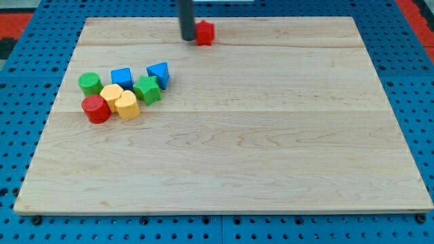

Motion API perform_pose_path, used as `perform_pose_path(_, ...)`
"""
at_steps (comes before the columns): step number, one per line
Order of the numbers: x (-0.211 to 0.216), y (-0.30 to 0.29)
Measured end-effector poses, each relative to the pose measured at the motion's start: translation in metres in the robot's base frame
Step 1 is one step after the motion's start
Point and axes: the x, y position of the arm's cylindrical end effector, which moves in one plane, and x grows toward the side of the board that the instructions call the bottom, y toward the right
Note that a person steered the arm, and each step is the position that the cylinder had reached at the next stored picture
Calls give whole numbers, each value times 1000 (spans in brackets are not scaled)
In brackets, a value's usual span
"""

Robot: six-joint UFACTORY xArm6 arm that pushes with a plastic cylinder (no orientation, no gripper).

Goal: Slide the arm towards the bottom left side of the board

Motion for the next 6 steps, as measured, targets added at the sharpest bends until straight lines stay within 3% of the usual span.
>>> perform_pose_path(1, 6, 27)
perform_pose_path(3, 91, 11)
perform_pose_path(5, 246, -22)
perform_pose_path(6, 308, -77)
